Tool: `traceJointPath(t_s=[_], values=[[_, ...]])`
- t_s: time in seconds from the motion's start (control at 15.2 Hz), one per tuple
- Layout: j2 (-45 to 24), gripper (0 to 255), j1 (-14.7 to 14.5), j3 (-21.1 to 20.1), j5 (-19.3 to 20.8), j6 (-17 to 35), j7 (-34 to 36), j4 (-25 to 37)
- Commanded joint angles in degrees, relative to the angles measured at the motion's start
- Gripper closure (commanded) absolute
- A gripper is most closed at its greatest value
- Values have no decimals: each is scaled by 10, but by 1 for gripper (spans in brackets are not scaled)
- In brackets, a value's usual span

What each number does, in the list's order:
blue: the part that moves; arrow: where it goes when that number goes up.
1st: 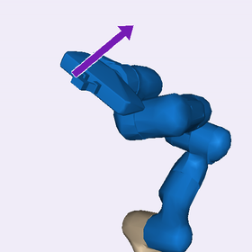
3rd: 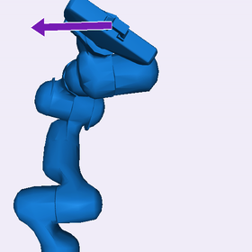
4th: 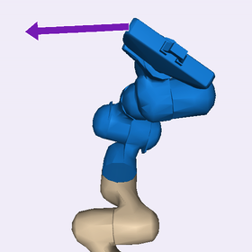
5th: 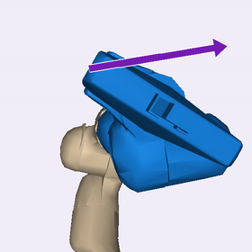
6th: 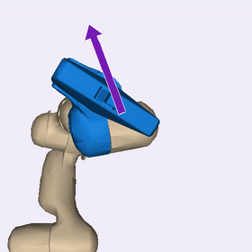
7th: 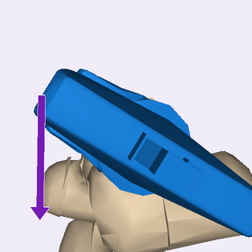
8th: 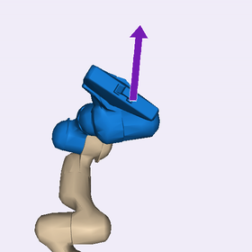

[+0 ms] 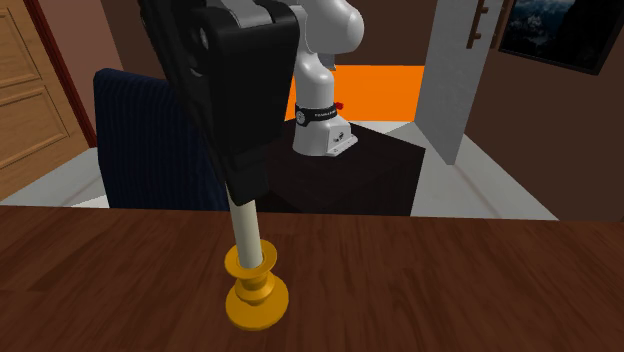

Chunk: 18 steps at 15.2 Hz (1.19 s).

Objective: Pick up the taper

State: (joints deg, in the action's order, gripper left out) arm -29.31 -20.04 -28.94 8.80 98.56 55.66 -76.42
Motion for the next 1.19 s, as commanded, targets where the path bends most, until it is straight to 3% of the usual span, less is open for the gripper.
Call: traceJointPath(t_s=[0.0, 0.26, 1.12], values=[[0, 255, 0, 0, 0, 0, 0, 0], [1, 255, 2, 0, -1, 0, -2, -2], [-10, 255, -18, -1, 3, -107, 0, 119]])
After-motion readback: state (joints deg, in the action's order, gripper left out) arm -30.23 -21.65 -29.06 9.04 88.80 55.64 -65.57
